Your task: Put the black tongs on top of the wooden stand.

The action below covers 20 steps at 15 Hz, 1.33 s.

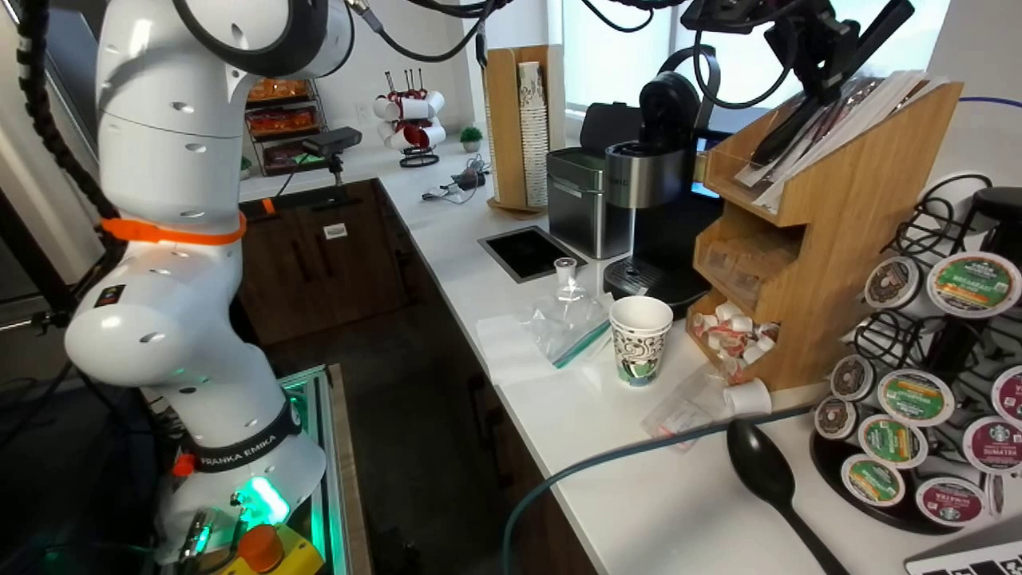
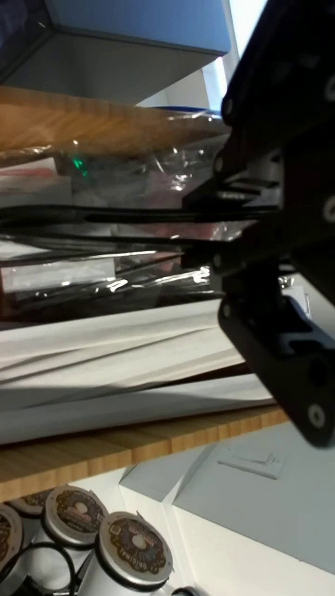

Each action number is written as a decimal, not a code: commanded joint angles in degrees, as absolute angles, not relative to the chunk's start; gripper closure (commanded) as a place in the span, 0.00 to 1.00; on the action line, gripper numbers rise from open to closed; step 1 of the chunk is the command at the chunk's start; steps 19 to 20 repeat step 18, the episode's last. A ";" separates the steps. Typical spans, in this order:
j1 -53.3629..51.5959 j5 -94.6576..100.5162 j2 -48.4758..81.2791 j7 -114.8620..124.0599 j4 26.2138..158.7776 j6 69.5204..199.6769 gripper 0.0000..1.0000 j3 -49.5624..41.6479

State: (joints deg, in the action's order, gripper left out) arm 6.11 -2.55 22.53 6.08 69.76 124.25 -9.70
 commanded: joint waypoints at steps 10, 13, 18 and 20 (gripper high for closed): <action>5.85 2.55 17.95 0.34 69.44 115.34 0.01 -10.54; 6.20 1.76 14.70 1.60 69.55 117.30 0.00 -10.63; 6.32 0.81 12.33 1.99 68.54 117.89 0.00 -10.65; 6.32 0.81 12.33 1.99 68.54 117.89 0.00 -10.65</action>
